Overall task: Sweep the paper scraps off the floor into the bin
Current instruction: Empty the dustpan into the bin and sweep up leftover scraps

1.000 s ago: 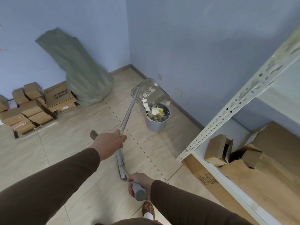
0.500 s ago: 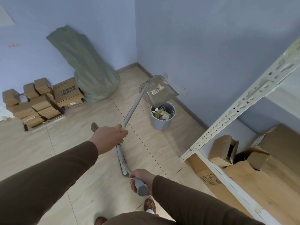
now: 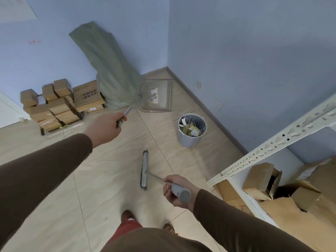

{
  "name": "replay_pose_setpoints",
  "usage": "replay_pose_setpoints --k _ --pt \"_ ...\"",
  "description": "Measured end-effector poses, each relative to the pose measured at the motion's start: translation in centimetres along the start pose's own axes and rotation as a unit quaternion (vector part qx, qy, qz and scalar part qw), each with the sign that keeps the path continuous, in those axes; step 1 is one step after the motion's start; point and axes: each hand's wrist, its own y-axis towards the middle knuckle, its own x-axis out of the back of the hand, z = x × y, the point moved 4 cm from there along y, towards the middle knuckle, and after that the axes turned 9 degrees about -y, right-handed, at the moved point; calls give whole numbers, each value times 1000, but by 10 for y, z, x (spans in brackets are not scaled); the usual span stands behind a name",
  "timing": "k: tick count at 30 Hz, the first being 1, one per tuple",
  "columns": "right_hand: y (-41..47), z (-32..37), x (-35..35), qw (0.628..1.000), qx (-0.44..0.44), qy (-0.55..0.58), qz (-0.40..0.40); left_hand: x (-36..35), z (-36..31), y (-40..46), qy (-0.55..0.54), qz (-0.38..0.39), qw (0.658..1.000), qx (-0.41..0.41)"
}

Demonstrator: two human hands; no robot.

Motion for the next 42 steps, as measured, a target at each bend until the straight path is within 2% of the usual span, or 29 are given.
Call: replay_pose_setpoints --k 5,12,19,23,27,30,35,38,42 --pt "5 47 -26 999 35 25 -15 15 62 45 -51 39 993 99" --pt "43 127 -72 996 56 -8 -73 7 179 135 -130 86 966 205" --pt "88 202 -116 984 61 -69 -152 15 276 227 -167 119 945 256" --pt "103 240 -128 970 89 -122 -191 46 316 267 -13 36 973 227" --pt "116 289 -126 955 110 -175 -213 52 354 295 67 -12 969 238" --pt "119 332 -116 935 148 -224 -232 47 349 303 131 -9 964 233" --pt "114 418 -77 894 183 -288 -289 32 318 316 212 -33 968 130" --pt "101 471 -41 873 181 -312 -329 4 286 325 205 1 976 78" --pt "97 539 9 857 147 -328 -369 -48 240 323 125 74 984 103"
